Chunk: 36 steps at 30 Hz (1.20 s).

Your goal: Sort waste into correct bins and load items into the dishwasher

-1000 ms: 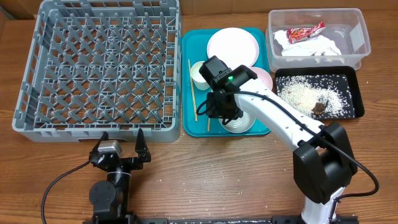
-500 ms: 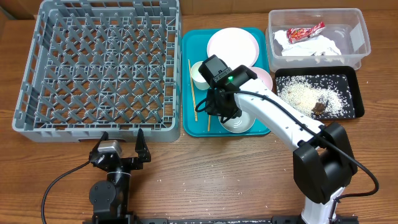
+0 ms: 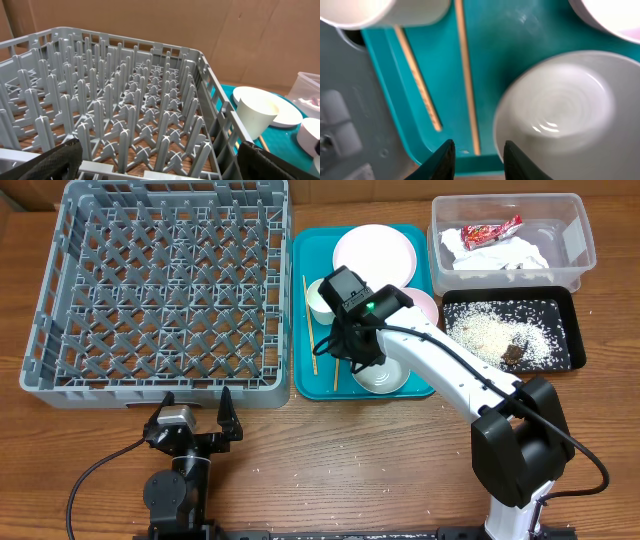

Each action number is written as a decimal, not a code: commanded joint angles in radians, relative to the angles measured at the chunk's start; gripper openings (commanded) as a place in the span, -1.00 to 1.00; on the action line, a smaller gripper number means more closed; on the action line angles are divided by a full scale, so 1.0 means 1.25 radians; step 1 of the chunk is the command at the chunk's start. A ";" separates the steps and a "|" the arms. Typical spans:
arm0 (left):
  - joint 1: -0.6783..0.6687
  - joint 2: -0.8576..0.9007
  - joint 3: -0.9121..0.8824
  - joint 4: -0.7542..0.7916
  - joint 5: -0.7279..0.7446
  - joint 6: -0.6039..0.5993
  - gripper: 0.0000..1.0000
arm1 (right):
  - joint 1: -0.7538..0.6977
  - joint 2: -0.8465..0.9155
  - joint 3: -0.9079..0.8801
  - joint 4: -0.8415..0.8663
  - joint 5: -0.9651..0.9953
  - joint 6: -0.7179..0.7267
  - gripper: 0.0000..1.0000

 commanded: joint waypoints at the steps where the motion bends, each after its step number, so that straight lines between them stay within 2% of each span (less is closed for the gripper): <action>1: 0.004 -0.002 -0.004 0.000 -0.005 0.015 0.99 | 0.000 -0.018 -0.004 0.035 0.016 0.021 -0.33; 11: 0.004 -0.002 -0.004 0.000 -0.005 0.015 1.00 | -0.013 -0.018 -0.004 0.177 0.017 0.066 -0.30; 20: 0.004 -0.002 -0.004 0.000 -0.005 0.015 0.99 | -0.087 0.012 -0.002 0.284 -0.024 0.084 -0.24; 26: 0.004 -0.002 -0.004 0.000 -0.005 0.015 1.00 | -0.113 0.087 0.030 0.314 -0.071 0.081 -0.24; 34: 0.004 -0.002 -0.004 0.000 -0.005 0.015 0.99 | -0.113 0.111 0.030 0.329 -0.071 0.077 -0.24; 36: 0.004 -0.002 -0.004 0.000 -0.005 0.015 1.00 | -0.113 0.115 0.030 0.331 -0.071 0.077 -0.30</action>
